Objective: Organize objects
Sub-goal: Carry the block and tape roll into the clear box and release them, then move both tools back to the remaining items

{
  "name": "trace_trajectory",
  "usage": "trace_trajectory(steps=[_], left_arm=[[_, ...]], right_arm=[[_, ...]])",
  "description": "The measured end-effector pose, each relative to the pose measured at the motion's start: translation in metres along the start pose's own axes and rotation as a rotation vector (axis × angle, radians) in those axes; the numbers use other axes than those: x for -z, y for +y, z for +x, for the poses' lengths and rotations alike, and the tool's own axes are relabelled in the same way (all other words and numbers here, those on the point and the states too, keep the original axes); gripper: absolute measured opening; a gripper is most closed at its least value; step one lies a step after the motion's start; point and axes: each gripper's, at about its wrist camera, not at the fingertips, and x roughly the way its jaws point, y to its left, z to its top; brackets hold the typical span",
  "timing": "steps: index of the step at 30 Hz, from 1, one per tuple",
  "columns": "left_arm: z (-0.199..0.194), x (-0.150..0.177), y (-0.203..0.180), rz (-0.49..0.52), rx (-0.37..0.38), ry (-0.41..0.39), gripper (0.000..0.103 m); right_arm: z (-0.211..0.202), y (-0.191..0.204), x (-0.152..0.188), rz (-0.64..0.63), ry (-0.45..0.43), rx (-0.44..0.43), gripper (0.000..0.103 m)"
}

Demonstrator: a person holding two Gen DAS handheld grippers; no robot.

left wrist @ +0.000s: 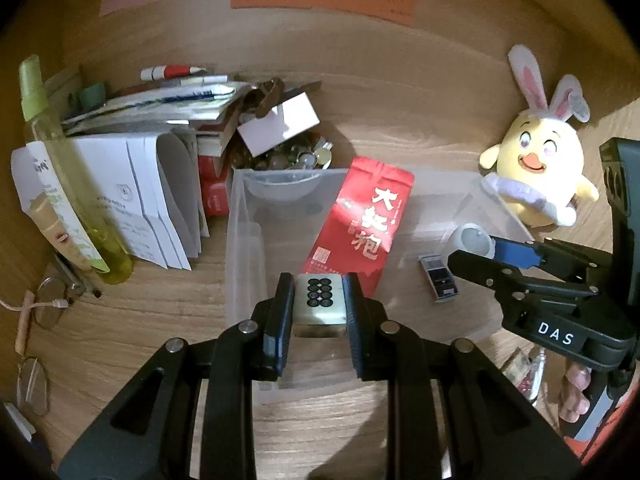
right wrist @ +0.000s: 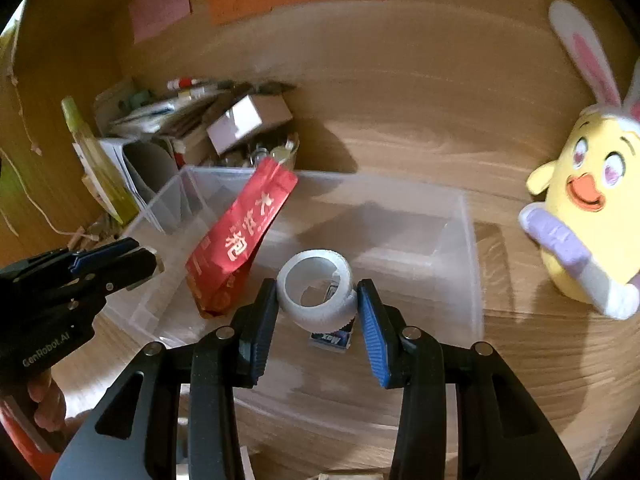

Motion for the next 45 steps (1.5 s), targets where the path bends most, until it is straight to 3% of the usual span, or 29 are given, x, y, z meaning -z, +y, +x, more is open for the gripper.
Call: trace_trajectory(steps=[9, 18, 20, 24, 28, 32, 36, 45], left_arm=[[0.011, 0.001, -0.002, 0.007, 0.008, 0.034, 0.024], [-0.006, -0.002, -0.006, 0.018, 0.019, 0.006, 0.024], [-0.013, -0.002, -0.006, 0.016, 0.024, -0.002, 0.028], [-0.028, -0.001, -0.006, 0.015, 0.027, -0.029, 0.038], [-0.047, 0.002, -0.004, 0.018, 0.023, -0.073, 0.057], [-0.067, 0.007, -0.004, 0.032, 0.020, -0.104, 0.061], [-0.081, 0.016, -0.002, 0.030, 0.030, -0.120, 0.074], [-0.082, 0.050, 0.003, 0.040, -0.007, -0.063, 0.074]], right_arm=[[0.009, 0.008, 0.002, -0.043, 0.026, 0.032, 0.037], [0.008, 0.013, 0.004, -0.069, 0.033, 0.036, 0.042], [0.005, 0.013, 0.004, -0.068, 0.024, 0.038, 0.050], [-0.005, 0.012, 0.004, -0.064, 0.003, 0.041, 0.053], [-0.025, 0.011, 0.004, -0.058, -0.043, 0.054, 0.061], [-0.048, 0.014, 0.007, -0.063, -0.095, 0.059, 0.068], [-0.070, 0.015, 0.017, -0.066, -0.134, 0.060, 0.070], [-0.096, 0.014, 0.053, -0.058, -0.141, 0.059, 0.072]])
